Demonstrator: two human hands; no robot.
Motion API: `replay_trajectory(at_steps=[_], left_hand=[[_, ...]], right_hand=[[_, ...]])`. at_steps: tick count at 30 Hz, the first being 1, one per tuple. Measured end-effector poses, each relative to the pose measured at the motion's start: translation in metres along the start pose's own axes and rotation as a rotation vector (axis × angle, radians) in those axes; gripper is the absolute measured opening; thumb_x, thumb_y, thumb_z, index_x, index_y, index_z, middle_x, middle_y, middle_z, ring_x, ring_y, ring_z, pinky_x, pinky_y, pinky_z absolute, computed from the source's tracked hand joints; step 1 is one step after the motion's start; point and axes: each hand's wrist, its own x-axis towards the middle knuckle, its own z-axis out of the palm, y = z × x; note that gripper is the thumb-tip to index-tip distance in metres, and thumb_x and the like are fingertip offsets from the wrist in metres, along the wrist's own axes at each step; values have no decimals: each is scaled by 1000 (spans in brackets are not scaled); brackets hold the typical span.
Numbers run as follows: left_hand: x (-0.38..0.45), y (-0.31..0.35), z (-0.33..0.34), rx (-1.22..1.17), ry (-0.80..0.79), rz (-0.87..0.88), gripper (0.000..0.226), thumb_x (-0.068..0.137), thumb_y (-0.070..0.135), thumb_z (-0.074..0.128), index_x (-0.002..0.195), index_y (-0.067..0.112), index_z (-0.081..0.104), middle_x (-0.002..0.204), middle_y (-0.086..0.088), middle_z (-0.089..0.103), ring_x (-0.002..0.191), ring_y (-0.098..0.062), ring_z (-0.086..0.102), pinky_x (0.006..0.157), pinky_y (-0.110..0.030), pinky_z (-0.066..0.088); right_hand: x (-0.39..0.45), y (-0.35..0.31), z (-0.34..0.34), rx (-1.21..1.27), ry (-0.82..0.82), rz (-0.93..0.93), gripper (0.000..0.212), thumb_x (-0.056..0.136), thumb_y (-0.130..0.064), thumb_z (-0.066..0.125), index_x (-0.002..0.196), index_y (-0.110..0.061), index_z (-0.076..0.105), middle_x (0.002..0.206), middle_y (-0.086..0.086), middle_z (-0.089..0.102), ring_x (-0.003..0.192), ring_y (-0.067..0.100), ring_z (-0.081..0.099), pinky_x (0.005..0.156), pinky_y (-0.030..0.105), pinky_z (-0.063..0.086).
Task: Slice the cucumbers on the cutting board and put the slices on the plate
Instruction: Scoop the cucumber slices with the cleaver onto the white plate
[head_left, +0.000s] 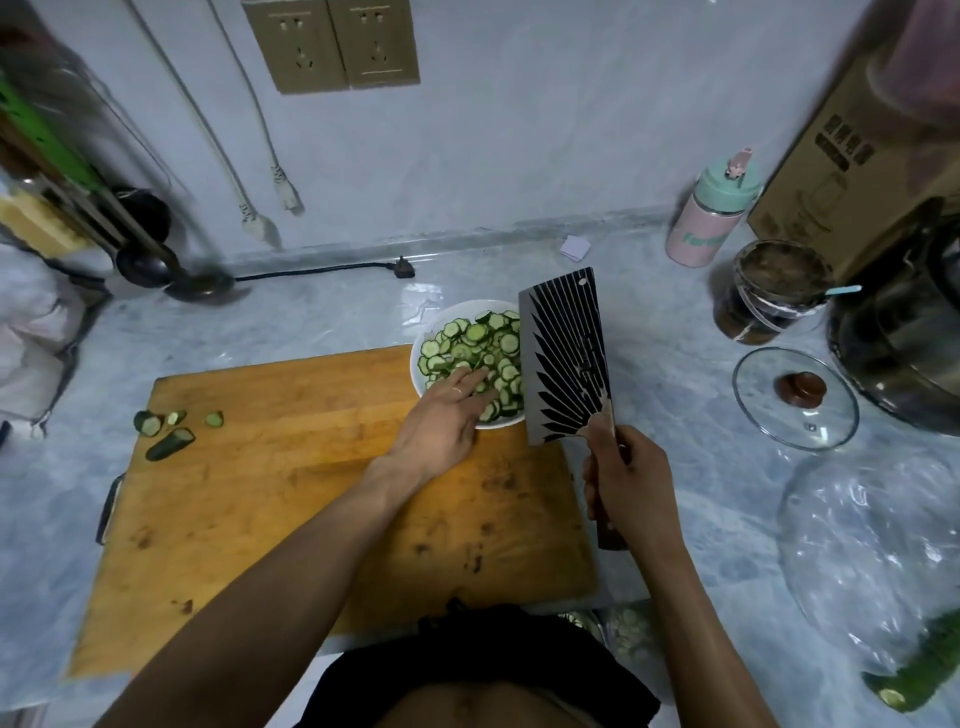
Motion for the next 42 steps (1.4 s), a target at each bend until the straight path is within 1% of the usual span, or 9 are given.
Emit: replay_trajectory(at_steps=[3,7,14,19,26,29,32,37,42], left_hand=[[-3,6,-11,-228,180,-106,41,93,4,47,131,10,61,150,-9,43,144,-29,30,119,-40,23],[-36,12,-23,-497,456,-333,34,95,-2,50,119,11,70,132,-1,59,125,-13,50,107,-19,38],[-54,1,-14,-572,337,-580,30,92,-3,59,109,14,75,107,-1,71,95,-11,64,93,-28,52],[-71,6,-4,-431,299,-650,27,90,5,65,114,12,72,109,-6,69,96,-19,62,85,-20,45],[-56,6,-2,-198,94,-696,33,92,30,67,123,19,66,112,-5,52,101,-22,55,89,-30,48],[-46,3,-4,-219,116,-722,7,88,19,69,95,19,70,106,-4,57,93,-18,56,81,-23,42],[-44,-2,-6,-304,134,-737,14,85,10,70,79,22,66,91,3,66,85,-13,59,75,-18,40],[-42,-1,-22,-492,406,-749,20,88,0,62,82,18,70,81,10,68,73,3,59,71,-5,45],[-6,2,-45,-648,566,-680,14,90,2,65,90,12,74,83,3,72,74,-4,62,73,-15,53]], right_hand=[[0,-6,7,23,-68,-21,52,100,-50,47,76,-5,56,57,9,61,42,23,55,41,28,45],[-1,-10,17,19,-130,-35,48,100,-46,48,76,-5,57,59,8,61,44,23,56,42,31,48],[-12,-6,29,-2,-203,-39,49,101,-43,48,73,-5,58,58,9,61,44,21,56,43,30,47],[-19,-1,24,-16,-210,-43,48,101,-43,48,74,-4,58,56,8,60,40,18,55,40,28,46],[-22,8,16,-21,-172,-51,54,101,-47,47,75,-1,57,61,16,62,43,28,57,41,33,47],[-23,8,12,-8,-161,-52,52,101,-46,47,75,-1,57,61,15,61,41,23,55,39,28,45],[-21,11,8,-25,-145,-33,54,100,-49,47,75,-3,58,59,13,62,42,25,57,42,29,46],[-17,11,4,0,-128,-7,54,99,-49,48,81,0,61,60,12,63,45,26,57,41,27,45],[-16,9,5,26,-135,14,51,99,-47,48,84,-1,61,62,13,63,44,20,56,40,26,45]])
